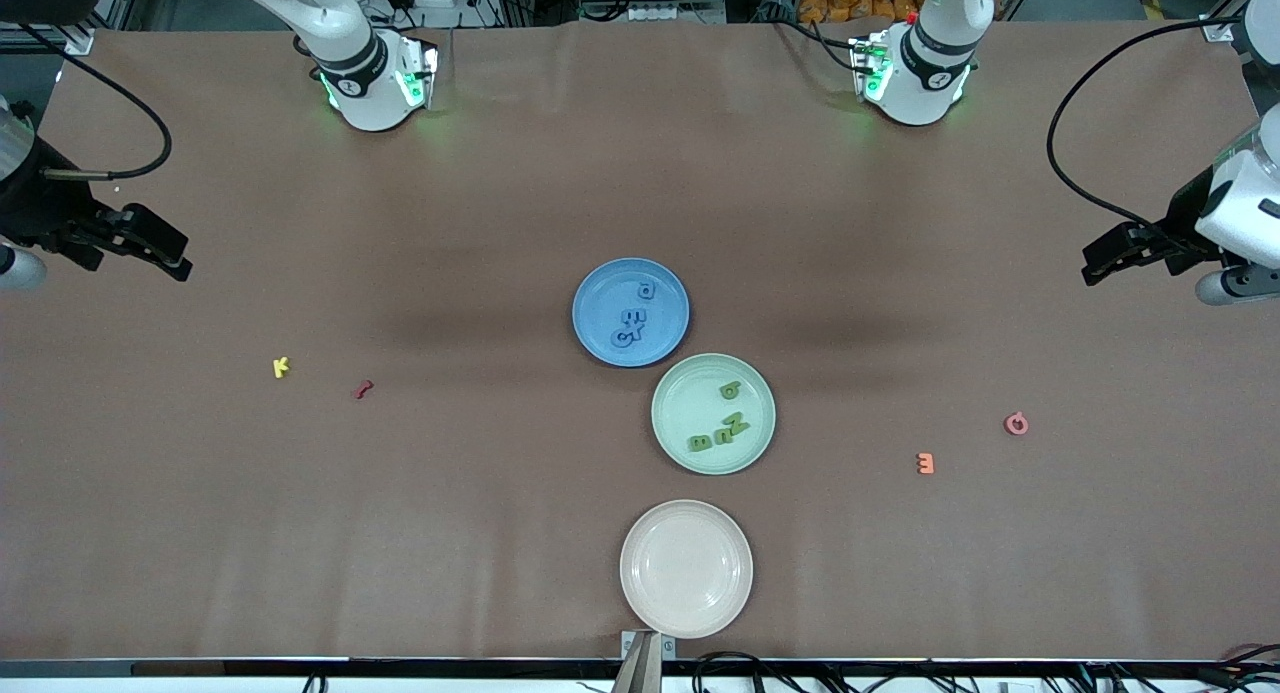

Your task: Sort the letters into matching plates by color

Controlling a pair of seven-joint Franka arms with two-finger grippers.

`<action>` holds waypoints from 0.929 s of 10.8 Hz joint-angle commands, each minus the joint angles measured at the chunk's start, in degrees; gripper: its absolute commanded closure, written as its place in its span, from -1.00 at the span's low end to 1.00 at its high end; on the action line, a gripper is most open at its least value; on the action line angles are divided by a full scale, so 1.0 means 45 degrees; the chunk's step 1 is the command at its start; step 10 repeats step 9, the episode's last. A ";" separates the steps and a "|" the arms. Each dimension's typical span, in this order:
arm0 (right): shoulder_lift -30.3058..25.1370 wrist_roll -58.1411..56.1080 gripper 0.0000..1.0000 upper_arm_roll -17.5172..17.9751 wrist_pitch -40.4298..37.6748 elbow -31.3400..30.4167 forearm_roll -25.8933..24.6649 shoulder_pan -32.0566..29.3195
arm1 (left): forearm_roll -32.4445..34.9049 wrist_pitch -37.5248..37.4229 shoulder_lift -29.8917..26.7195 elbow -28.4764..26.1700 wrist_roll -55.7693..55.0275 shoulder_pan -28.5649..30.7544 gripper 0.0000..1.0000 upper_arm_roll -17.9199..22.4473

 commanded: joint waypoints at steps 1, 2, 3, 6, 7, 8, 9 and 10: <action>0.0114 0.0169 -1.00 -0.0041 -0.0149 0.0308 0.0033 -0.0014 | -0.0480 -0.0071 -0.0466 0.0124 0.0399 -0.0340 -1.00 0.0044; 0.0114 0.0149 -1.00 -0.0041 -0.0168 0.0308 0.0014 -0.0013 | -0.0829 -0.0402 -0.0466 0.0512 0.0380 -0.0341 -1.00 0.0042; 0.0017 0.0130 -1.00 -0.0060 -0.0207 0.0288 0.0033 -0.0033 | -0.0988 -0.0715 -0.0466 0.0787 0.0380 -0.0341 -1.00 0.0042; -0.0023 0.0129 -1.00 -0.0099 -0.0500 0.0327 0.0014 -0.0325 | -0.0872 -0.1614 -0.0466 0.1414 0.0380 -0.0341 -1.00 0.0062; 0.0035 0.0110 -1.00 -0.0099 -0.0442 0.0308 0.0033 -0.0403 | -0.0872 -0.1616 -0.0466 0.1415 0.0380 -0.0341 -1.00 0.0062; 0.0055 0.0129 -1.00 -0.0080 -0.0403 0.0308 0.0053 -0.0385 | -0.0853 -0.1616 -0.0466 0.1415 0.0360 -0.0341 -1.00 0.0043; 0.0075 0.0130 -1.00 -0.0080 -0.0325 0.0269 0.0053 -0.0365 | -0.0853 -0.1616 -0.0466 0.1415 0.0360 -0.0360 -1.00 0.0042; 0.0075 0.0130 -1.00 -0.0080 -0.0325 0.0269 0.0053 -0.0365 | -0.0853 -0.1616 -0.0466 0.1415 0.0360 -0.0360 -1.00 0.0042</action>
